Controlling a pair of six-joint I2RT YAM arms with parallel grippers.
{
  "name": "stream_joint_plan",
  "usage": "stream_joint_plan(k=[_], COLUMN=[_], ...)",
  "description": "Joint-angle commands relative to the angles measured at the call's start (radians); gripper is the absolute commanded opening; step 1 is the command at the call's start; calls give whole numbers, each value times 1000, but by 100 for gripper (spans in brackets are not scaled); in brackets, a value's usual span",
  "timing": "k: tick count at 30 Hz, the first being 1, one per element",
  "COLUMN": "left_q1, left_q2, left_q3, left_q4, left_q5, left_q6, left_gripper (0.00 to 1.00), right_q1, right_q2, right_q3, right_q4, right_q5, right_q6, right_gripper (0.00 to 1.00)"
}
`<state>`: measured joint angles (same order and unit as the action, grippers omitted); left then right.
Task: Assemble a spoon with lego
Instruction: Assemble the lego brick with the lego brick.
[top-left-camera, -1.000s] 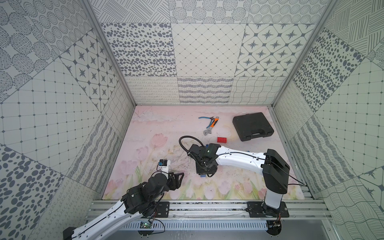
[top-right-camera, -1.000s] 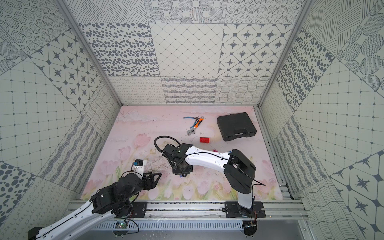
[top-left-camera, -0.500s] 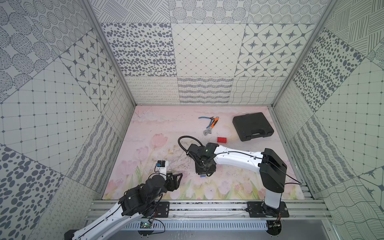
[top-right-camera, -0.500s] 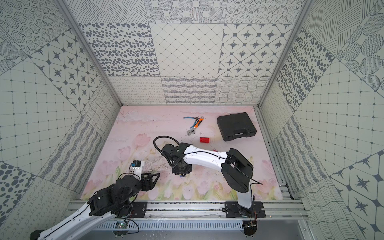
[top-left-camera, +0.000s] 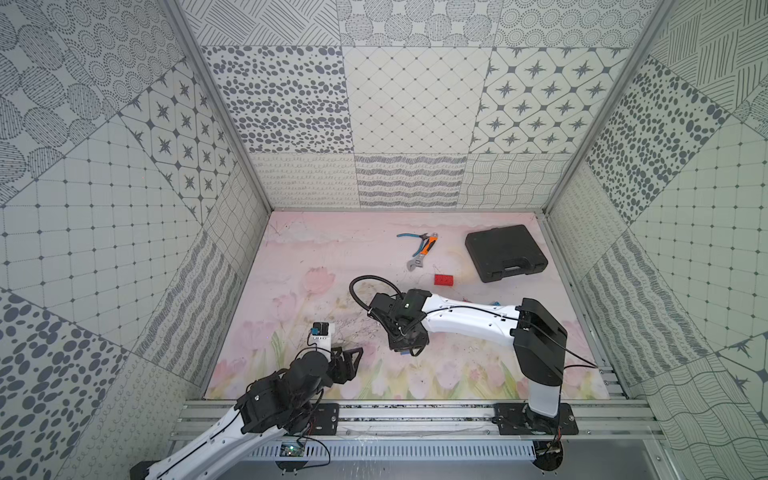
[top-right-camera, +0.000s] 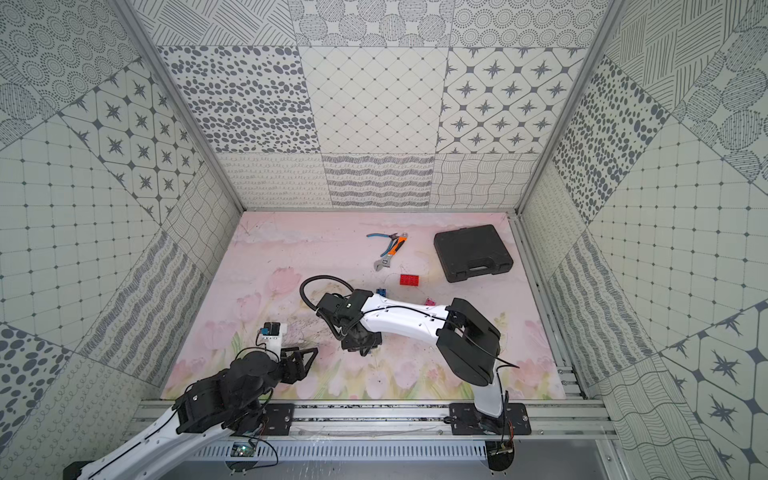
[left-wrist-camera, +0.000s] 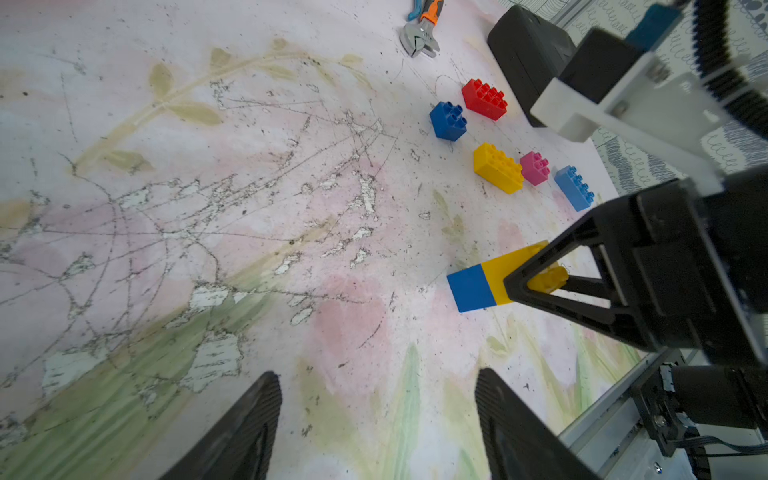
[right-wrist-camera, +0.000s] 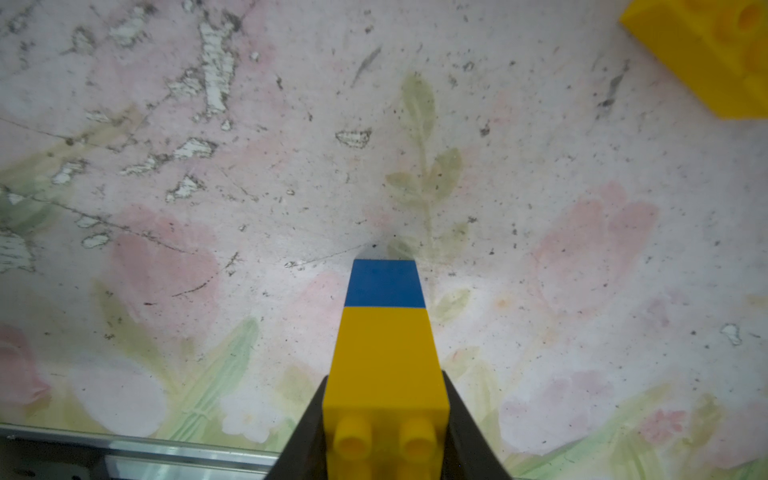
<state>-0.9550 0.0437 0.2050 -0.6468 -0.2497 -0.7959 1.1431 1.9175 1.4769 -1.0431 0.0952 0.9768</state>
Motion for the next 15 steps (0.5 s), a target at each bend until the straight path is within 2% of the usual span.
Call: stream_joint_plan(k=[1,4,5,10,15], left_q1=[-2,-2,-2,-2,-2], left_q2=[-4,-5,-3,7,30], left_q3=[12,19,20,38,81], left_q4=[-31,-28,-25,-8,-6], left_q5=[-17,-16,-15,-13,-17], left_q6=[13,18,19,29,52], left_gripper=[77,81,84,94,98], right_q1=[7,4,3,1,-2], right_q2=[92,68,61,2,-62], right_q3=[-77,-60,-51,-21,23], right_q4=[44,35,27,22,1], right_q5=[-32,-22,-22,-8,9], right_q6=[-1,-6,-9,-9,-19], right_gripper=[15,26,34,64,84])
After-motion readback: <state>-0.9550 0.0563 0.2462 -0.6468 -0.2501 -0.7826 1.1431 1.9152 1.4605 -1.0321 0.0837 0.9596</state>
